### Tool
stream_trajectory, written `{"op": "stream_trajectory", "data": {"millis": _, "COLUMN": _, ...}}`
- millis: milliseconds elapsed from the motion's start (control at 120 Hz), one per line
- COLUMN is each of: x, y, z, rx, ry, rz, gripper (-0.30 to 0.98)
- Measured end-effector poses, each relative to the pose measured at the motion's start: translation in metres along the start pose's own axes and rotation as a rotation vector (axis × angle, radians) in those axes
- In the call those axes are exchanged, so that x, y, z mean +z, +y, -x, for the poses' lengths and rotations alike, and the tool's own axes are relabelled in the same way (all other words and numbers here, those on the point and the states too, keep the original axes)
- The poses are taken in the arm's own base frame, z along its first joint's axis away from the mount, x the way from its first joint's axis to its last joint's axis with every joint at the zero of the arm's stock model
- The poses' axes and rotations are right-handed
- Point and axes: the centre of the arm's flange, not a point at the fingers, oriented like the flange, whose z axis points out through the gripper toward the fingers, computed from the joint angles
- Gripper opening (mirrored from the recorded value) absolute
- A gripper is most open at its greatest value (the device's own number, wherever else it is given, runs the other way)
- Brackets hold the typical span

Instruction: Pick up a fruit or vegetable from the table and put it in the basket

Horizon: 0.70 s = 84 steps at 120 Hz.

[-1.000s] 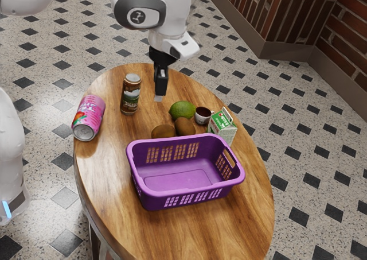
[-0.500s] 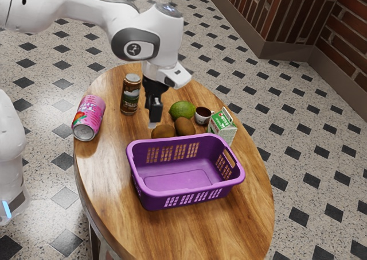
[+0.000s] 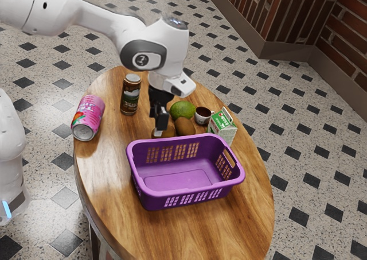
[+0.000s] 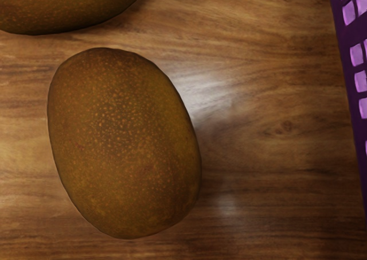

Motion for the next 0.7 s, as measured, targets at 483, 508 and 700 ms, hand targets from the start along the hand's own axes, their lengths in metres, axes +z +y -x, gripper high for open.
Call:
{"op": "stream_trajectory", "data": {"millis": 483, "x": 0.032, "y": -0.017, "z": -0.022, "rx": -0.042, "ry": -0.001, "rz": 0.029, "gripper": 0.66}}
{"op": "stream_trajectory", "data": {"millis": 508, "x": 0.033, "y": -0.018, "z": -0.023, "rx": -0.043, "ry": 0.001, "rz": 0.030, "gripper": 0.66}}
{"op": "stream_trajectory", "data": {"millis": 700, "x": 0.042, "y": -0.031, "z": -0.027, "rx": -0.073, "ry": 0.004, "rz": 0.034, "gripper": 0.66}}
